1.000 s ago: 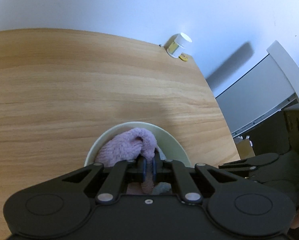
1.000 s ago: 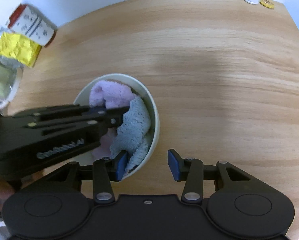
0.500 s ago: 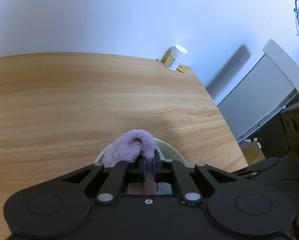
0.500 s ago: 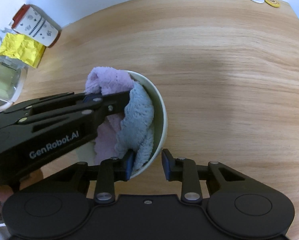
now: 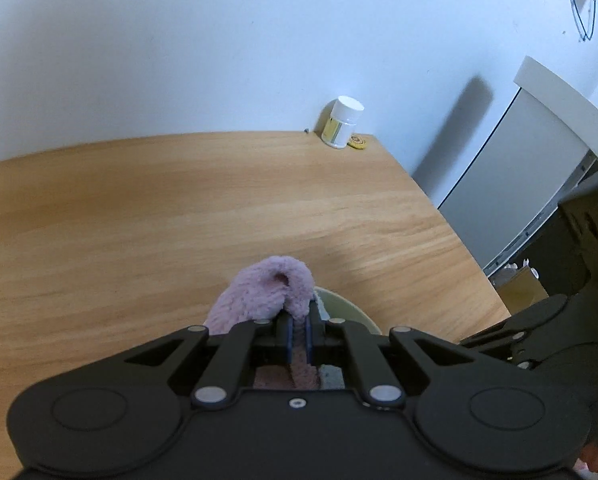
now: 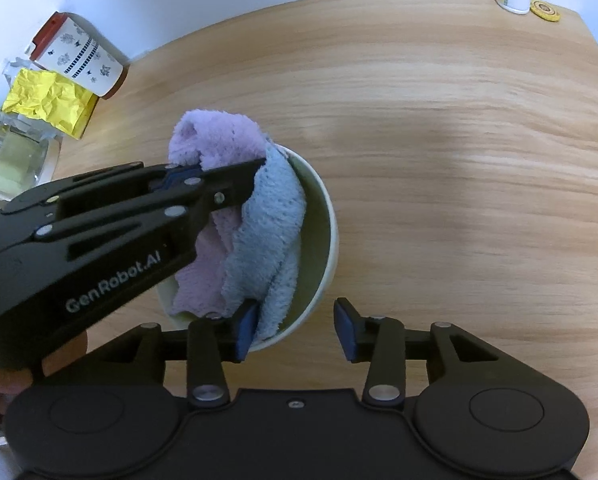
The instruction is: Clean bowl
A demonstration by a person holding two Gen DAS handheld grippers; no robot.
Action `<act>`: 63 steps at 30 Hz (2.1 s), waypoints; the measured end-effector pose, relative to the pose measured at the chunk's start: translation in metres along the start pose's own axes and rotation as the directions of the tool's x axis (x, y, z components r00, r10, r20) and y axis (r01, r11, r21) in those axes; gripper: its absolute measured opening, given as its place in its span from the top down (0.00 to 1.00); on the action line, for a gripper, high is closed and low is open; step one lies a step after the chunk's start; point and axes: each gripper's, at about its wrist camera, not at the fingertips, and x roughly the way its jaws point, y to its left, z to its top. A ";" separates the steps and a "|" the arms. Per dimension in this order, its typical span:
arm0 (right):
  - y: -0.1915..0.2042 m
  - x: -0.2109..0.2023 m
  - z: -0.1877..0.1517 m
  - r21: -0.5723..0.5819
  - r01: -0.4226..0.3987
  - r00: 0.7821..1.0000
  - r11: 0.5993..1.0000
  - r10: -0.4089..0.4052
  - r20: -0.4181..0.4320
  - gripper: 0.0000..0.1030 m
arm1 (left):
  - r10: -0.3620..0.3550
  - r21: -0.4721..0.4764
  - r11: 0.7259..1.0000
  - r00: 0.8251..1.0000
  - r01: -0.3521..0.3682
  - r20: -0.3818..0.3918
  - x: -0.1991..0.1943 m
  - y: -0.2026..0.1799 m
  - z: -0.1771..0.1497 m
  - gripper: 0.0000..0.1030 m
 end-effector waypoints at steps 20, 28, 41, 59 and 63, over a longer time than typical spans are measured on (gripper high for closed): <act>0.007 0.010 0.004 -0.048 0.017 1.000 0.999 -0.017 -0.015 0.55 | -0.128 -0.052 0.992 0.925 0.117 -0.359 0.045 0.010 0.014 0.95; 0.009 0.017 0.003 -0.089 0.014 1.000 0.996 -0.016 -0.023 0.56 | -0.248 -0.116 0.968 0.898 0.221 -0.364 0.044 0.015 0.010 0.95; 0.009 0.011 0.007 -0.122 0.053 0.998 0.991 -0.050 0.023 0.55 | -0.259 -0.240 0.944 0.958 0.224 -0.121 0.014 0.035 0.007 0.95; 0.011 0.009 0.004 -0.124 0.110 0.994 0.986 -0.105 0.042 0.55 | 0.068 0.159 0.987 0.942 -0.015 -0.328 0.024 -0.002 0.015 0.95; 0.007 -0.003 0.007 -0.120 0.117 0.992 0.986 -0.111 0.054 0.54 | 0.104 0.271 0.963 0.925 -0.001 -0.365 0.020 -0.010 0.013 0.95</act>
